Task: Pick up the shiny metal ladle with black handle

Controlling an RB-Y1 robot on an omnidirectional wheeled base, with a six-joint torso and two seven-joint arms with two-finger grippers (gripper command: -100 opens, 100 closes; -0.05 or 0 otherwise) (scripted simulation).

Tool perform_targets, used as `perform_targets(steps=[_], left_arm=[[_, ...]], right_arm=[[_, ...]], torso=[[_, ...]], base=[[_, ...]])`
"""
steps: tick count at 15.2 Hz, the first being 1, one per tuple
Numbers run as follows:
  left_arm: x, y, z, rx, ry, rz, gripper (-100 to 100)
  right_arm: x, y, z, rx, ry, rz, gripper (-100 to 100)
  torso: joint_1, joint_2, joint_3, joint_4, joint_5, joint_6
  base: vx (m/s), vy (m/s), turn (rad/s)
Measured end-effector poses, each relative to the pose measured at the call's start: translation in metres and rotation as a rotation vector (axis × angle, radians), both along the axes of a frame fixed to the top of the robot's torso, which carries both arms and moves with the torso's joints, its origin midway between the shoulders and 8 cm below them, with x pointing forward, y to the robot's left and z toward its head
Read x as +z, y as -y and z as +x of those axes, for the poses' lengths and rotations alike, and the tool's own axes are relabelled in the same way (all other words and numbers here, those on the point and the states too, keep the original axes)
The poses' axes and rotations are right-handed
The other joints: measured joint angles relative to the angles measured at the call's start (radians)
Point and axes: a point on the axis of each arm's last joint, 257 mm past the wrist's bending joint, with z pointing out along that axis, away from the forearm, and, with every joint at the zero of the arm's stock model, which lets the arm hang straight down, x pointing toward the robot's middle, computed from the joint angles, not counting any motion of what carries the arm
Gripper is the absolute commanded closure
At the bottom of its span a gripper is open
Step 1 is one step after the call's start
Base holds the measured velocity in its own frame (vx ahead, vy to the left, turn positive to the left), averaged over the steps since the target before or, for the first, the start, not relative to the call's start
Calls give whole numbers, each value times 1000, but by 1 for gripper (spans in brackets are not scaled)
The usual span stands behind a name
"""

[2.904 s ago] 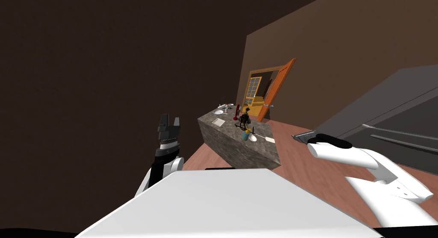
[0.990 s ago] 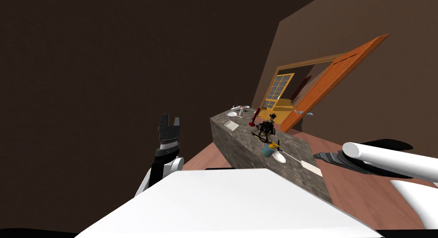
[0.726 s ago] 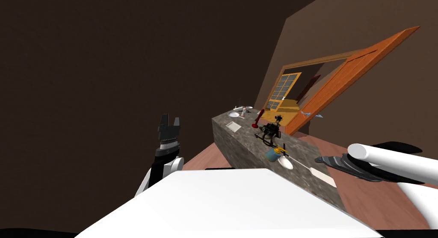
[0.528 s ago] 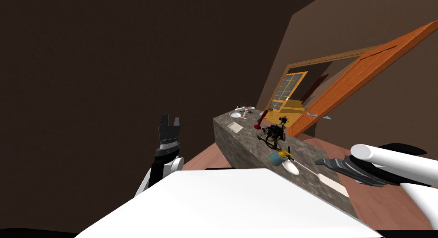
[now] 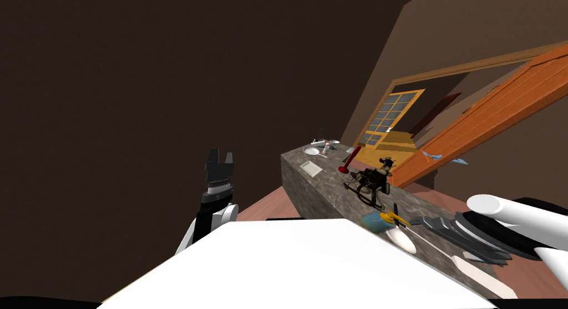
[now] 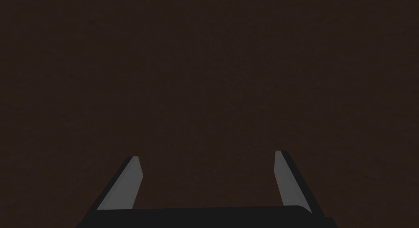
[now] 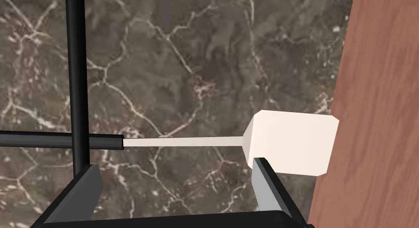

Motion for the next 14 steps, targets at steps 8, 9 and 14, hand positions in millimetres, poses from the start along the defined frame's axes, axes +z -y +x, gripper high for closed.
perform_targets(steps=[8,9,14], left_arm=[[0,0,0,0,0,0,0],[0,0,0,0,0,0,0],[0,0,0,0,0,0,0]], right_arm=[[-27,-45,-32,-135,-43,227,-100],[-27,-46,-33,-138,-45,233,-100],[-48,-49,-36,-129,-42,236,100]], torso=[[0,1,0,0,0,0],[0,2,1,0,0,1],[0,4,2,1,0,1]], base=[[47,10,98],[8,8,-25],[7,8,-22]])
